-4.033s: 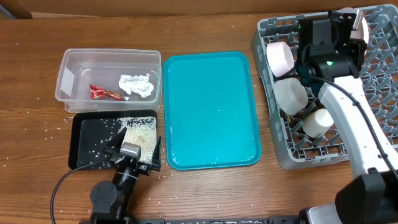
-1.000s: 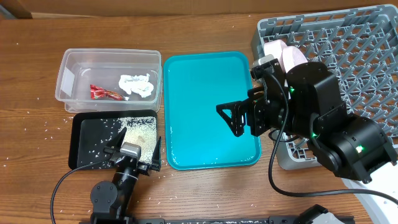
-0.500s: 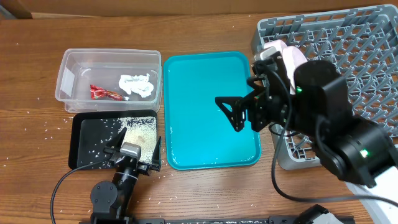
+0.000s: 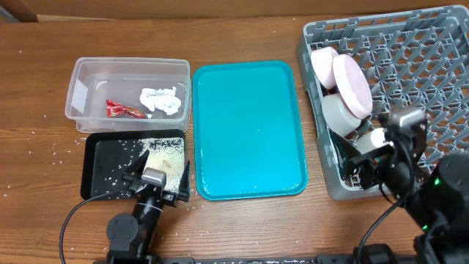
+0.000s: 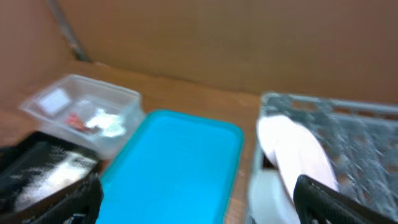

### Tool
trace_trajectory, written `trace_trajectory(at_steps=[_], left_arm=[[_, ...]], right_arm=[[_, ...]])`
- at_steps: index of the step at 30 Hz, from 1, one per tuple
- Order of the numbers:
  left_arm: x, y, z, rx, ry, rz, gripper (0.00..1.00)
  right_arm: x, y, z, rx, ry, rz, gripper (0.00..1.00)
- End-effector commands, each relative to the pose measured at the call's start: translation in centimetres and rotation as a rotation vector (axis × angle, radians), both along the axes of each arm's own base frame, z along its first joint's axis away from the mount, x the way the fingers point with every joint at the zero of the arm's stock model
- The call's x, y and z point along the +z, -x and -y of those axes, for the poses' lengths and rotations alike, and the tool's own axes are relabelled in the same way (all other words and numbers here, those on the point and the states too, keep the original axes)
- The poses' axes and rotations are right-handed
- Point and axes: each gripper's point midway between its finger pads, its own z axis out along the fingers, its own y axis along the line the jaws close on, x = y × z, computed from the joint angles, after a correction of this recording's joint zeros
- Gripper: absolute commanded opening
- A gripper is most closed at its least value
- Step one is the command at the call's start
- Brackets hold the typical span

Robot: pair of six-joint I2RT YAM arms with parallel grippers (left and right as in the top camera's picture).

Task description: Sort waste into correct bins and load items into the dishwasher

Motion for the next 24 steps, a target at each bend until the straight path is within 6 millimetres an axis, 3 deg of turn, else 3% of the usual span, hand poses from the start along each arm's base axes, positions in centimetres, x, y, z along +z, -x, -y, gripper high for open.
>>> trace_trajectory(at_steps=[1, 12, 24], left_arm=[[-0.1, 0.0, 0.1, -0.010, -0.008, 0.005, 1.00], [-0.1, 0.0, 0.1, -0.010, -0.008, 0.005, 1.00], [-0.1, 0.0, 0.1, -0.010, -0.008, 0.005, 1.00]], right_arm=[[-2.9, 0.5, 1.2, -0.045, 0.013, 0.043, 1.00], [-11.5, 1.0, 1.3, -0.050, -0.006, 0.195, 1.00], [-16.1, -0.2, 1.0, -0.039, -0.020, 0.334, 1.00]])
